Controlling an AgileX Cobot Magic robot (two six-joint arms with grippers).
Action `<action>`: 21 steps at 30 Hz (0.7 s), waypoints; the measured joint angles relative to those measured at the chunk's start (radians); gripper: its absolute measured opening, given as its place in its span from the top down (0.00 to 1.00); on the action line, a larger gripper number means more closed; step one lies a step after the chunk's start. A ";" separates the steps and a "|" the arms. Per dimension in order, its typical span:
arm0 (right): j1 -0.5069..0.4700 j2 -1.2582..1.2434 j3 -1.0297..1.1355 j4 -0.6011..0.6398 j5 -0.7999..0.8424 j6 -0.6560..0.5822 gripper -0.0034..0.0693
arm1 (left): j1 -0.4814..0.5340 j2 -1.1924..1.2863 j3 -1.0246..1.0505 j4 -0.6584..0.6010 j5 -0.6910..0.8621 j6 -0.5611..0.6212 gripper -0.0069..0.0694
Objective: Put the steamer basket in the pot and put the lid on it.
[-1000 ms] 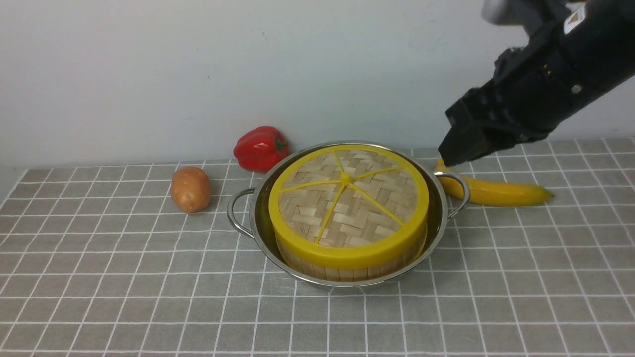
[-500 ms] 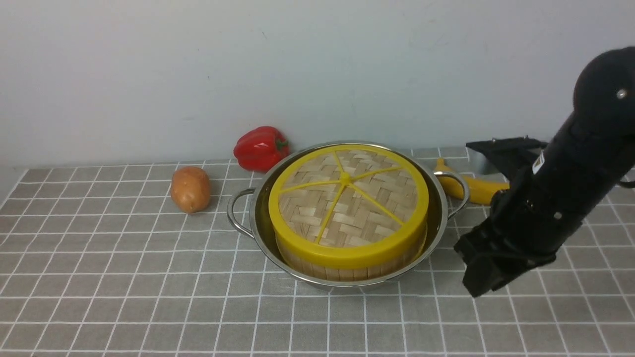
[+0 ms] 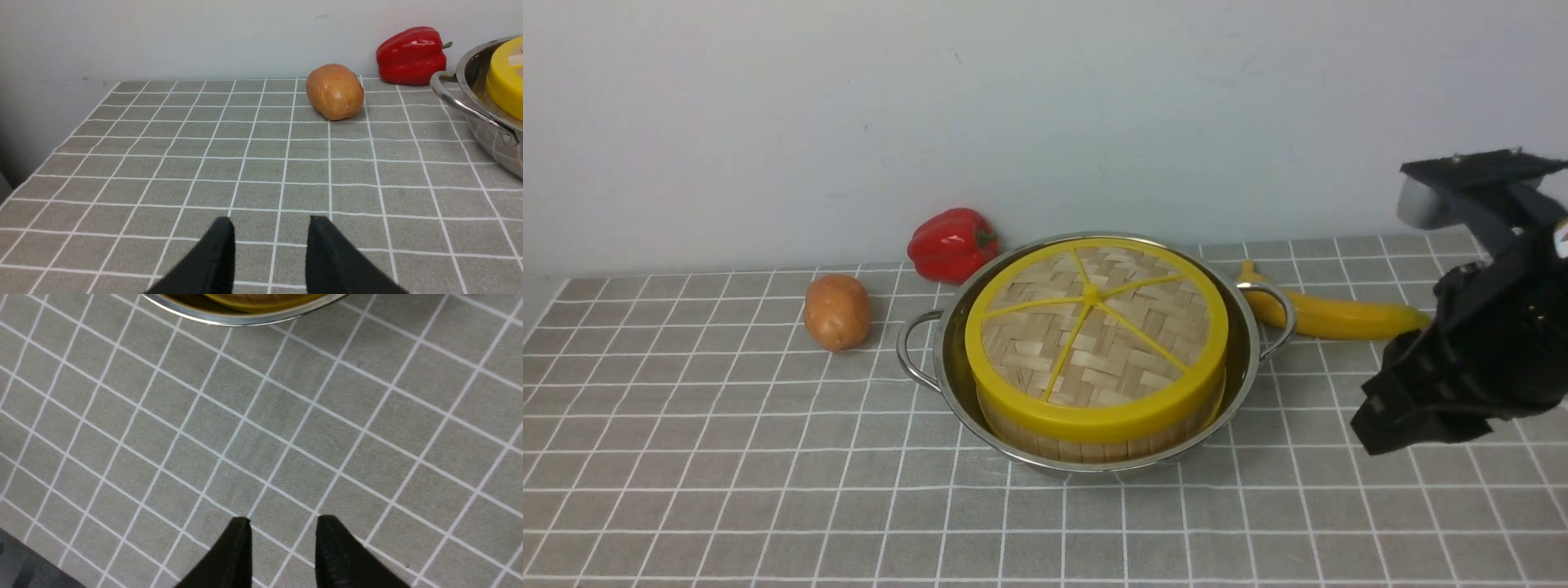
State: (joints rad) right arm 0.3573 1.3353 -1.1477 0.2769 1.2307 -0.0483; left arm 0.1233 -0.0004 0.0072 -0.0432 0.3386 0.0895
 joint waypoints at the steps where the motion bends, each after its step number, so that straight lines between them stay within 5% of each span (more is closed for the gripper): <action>1: 0.000 -0.003 0.000 -0.010 0.000 -0.003 0.62 | 0.000 0.000 0.000 0.000 0.000 0.000 0.59; 21: 0.000 0.163 0.001 -0.078 -0.001 -0.038 0.62 | 0.000 0.000 0.000 0.000 0.000 0.000 0.59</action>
State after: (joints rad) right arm 0.3573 1.4979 -1.1467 0.1993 1.2299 -0.0860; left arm 0.1233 -0.0004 0.0072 -0.0432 0.3386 0.0895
